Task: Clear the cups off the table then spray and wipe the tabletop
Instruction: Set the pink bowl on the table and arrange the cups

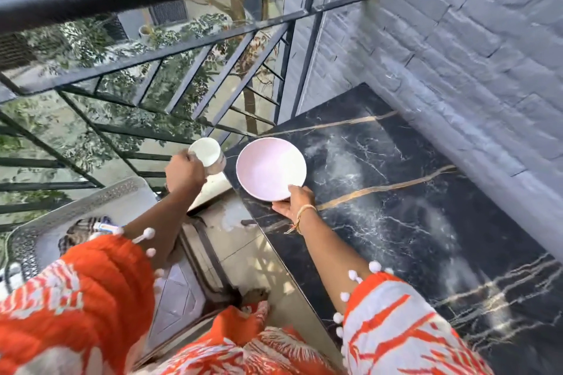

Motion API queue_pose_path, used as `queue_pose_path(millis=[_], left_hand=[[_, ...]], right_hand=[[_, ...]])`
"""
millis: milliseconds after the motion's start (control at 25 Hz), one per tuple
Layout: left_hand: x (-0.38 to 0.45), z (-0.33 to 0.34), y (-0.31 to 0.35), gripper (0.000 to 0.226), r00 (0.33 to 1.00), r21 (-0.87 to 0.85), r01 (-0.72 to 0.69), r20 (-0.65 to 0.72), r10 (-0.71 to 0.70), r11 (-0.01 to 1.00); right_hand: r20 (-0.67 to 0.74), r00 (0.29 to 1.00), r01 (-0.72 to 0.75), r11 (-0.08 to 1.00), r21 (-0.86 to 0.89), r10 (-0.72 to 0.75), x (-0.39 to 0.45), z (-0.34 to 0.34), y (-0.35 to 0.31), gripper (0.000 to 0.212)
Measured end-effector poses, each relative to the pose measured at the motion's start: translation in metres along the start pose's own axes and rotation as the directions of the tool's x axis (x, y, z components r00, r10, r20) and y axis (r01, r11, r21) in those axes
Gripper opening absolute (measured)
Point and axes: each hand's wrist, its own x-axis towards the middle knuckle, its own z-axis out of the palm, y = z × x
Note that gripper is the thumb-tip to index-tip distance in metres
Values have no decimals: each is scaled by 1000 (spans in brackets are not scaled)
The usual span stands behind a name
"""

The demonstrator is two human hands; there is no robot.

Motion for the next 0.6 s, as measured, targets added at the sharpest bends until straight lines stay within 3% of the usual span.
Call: queue_pose_path(millis=[80,160,240,320,360,440,600], left_hand=[[-3,1,6,36,1000,-30,-12,-13,12,999],[-10,-1,12,37,999,-45,-18,-34,16,999],[-22,-4,20,37,999,-38,-43,-14,43,998],[-35,-4,32,37,996,-39,-86,21,86,996],[-41,-3,39,37,993,-44,-109,43,111,993],[-53,4,54,34,975,-11,-186,120,186,983],[-85,28,90,25,913,-30,-266,314,262,964]], right_hand=[[58,997,-36,990,-135,45,-1,-6,-4,38],[-4,1000,-27,946,-323,27,-2,-10,-6,54],[-156,968,69,805,-590,-197,-9,-17,-10,69],[-31,881,264,546,-796,-471,-22,-22,-20,66],[106,850,376,452,-809,-517,-27,-23,-26,67],[316,817,539,447,-713,-482,-34,-22,-40,73],[460,716,684,395,-614,-525,-47,-33,-51,79]])
